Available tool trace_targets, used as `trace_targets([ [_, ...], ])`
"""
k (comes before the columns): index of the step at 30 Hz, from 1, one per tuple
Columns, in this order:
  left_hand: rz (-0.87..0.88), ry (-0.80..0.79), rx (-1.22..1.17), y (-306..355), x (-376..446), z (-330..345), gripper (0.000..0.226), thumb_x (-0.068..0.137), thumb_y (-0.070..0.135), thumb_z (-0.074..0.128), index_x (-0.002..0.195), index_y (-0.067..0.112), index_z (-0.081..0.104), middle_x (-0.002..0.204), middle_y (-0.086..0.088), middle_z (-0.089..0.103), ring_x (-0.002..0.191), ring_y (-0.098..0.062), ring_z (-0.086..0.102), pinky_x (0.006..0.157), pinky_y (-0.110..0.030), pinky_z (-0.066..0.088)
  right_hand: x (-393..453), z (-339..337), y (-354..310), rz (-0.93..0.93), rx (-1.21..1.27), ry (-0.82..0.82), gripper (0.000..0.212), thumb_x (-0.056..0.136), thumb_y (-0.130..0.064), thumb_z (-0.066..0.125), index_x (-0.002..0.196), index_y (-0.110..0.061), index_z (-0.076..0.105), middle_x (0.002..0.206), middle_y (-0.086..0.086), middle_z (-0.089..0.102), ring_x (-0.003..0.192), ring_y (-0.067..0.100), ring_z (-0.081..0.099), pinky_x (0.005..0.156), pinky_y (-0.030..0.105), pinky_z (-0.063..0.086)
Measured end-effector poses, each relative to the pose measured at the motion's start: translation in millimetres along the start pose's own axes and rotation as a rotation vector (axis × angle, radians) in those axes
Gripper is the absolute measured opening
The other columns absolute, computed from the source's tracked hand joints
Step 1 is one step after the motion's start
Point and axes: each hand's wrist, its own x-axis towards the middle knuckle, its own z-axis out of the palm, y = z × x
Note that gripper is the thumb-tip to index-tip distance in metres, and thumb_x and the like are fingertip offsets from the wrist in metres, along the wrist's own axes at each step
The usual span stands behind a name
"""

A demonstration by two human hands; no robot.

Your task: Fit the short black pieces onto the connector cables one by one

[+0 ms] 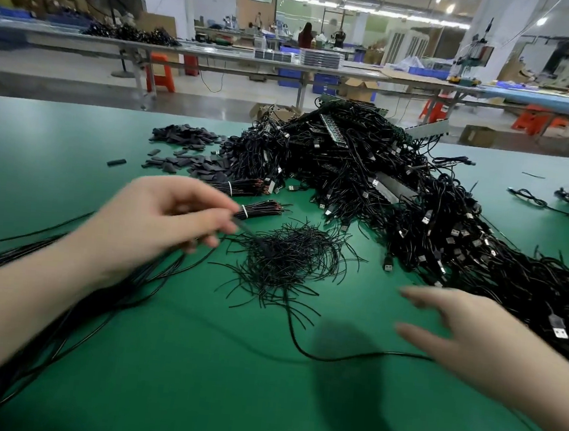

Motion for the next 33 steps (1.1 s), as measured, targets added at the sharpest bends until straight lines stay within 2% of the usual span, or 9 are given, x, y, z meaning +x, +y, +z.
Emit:
trace_targets([
  [4, 0.074, -0.105, -0.189, 14.8, 41.1, 63.2, 0.025, 0.072, 0.031, 0.079, 0.095, 0.040, 0.074, 0.084, 0.000, 0.077, 0.073, -0.008, 0.069, 0.064, -0.017, 0.053, 48.2, -10.5, -53.9, -0.090, 0.646, 0.165, 0.025, 0.091, -0.049, 0.050, 0.108, -0.039, 0.065, 0.100, -0.020, 0.071, 0.096, -0.004, 0.064, 0.089, 0.018, 0.050],
  [6, 0.014, -0.030, -0.424, 15.1, 54.0, 83.9, 0.040, 0.070, 0.033, 0.083, 0.108, 0.037, 0.070, 0.081, 0.001, 0.075, 0.072, -0.009, 0.068, 0.065, -0.019, 0.054, 64.3, -11.3, -65.1, -0.054, 0.880, 0.273, 0.024, 0.100, -0.028, 0.047, 0.087, -0.025, 0.066, 0.068, -0.008, 0.068, 0.066, 0.008, 0.065, 0.068, 0.025, 0.054],
  [8, -0.086, 0.049, -0.677, 15.4, 62.3, 97.5, 0.058, 0.069, 0.037, 0.082, 0.121, 0.024, 0.061, 0.084, 0.003, 0.073, 0.072, -0.011, 0.067, 0.065, -0.023, 0.055, 78.1, -14.5, -69.1, -0.026, 1.058, 0.383, 0.031, 0.102, -0.024, 0.043, 0.076, -0.022, 0.061, 0.051, -0.008, 0.048, 0.047, 0.011, 0.046, 0.048, 0.027, 0.041],
  [11, -0.199, 0.124, -0.905, 13.6, 69.1, 106.5, 0.058, 0.072, 0.045, 0.070, 0.120, 0.013, 0.058, 0.097, 0.001, 0.074, 0.082, -0.012, 0.071, 0.076, -0.027, 0.059, 93.5, -13.9, -70.2, -0.004, 1.118, 0.436, 0.033, 0.100, -0.027, 0.048, 0.069, -0.028, 0.059, 0.051, -0.015, 0.040, 0.045, 0.003, 0.033, 0.050, 0.024, 0.029],
  [14, -0.281, -0.015, -0.709, 7.7, 68.2, 107.6, 0.076, 0.084, 0.067, 0.045, 0.137, 0.013, 0.051, 0.114, -0.003, 0.072, 0.106, -0.015, 0.067, 0.105, -0.045, 0.046, 101.6, -11.3, -69.4, -0.040, 1.231, 0.403, 0.040, 0.101, -0.027, 0.044, 0.063, -0.030, 0.057, 0.049, -0.016, 0.044, 0.042, 0.000, 0.038, 0.045, 0.014, 0.031],
  [17, -0.295, -0.133, -0.583, 1.4, 69.3, 104.2, 0.067, 0.099, 0.061, 0.020, 0.124, 0.019, 0.066, 0.120, -0.010, 0.068, 0.111, -0.019, 0.062, 0.108, -0.049, 0.041, 105.5, -3.9, -67.5, -0.050, 1.044, 0.385, 0.043, 0.103, -0.026, 0.037, 0.065, -0.024, 0.055, 0.052, -0.018, 0.050, 0.047, -0.001, 0.045, 0.049, 0.012, 0.032],
  [24, -0.244, -0.103, -0.668, -3.6, 75.0, 87.0, 0.051, 0.102, 0.042, 0.032, 0.091, 0.025, 0.079, 0.107, -0.004, 0.075, 0.103, -0.016, 0.070, 0.079, -0.033, 0.046, 104.0, 5.9, -57.0, -0.128, 0.754, 0.157, 0.034, 0.102, -0.031, 0.041, 0.079, -0.012, 0.056, 0.058, -0.008, 0.048, 0.054, 0.009, 0.044, 0.059, 0.037, 0.041],
  [30, -0.228, -0.225, -0.714, -1.9, 73.6, 83.7, 0.056, 0.098, 0.046, 0.031, 0.088, 0.023, 0.080, 0.100, -0.007, 0.076, 0.099, -0.019, 0.072, 0.080, -0.026, 0.058, 105.1, 12.9, -45.9, -0.118, 0.940, -0.400, 0.033, 0.104, -0.032, 0.039, 0.102, -0.017, 0.069, 0.068, -0.004, 0.062, 0.068, 0.014, 0.061, 0.076, 0.028, 0.053],
  [33, -0.195, -0.321, -0.807, 2.9, 69.8, 83.6, 0.052, 0.090, 0.048, 0.036, 0.074, 0.022, 0.079, 0.080, -0.003, 0.076, 0.078, -0.018, 0.074, 0.068, -0.028, 0.059, 107.1, 16.1, -34.7, -0.089, 0.903, -0.555, 0.044, 0.097, -0.048, 0.042, 0.099, -0.016, 0.072, 0.065, -0.002, 0.059, 0.065, 0.018, 0.058, 0.073, 0.029, 0.051],
])
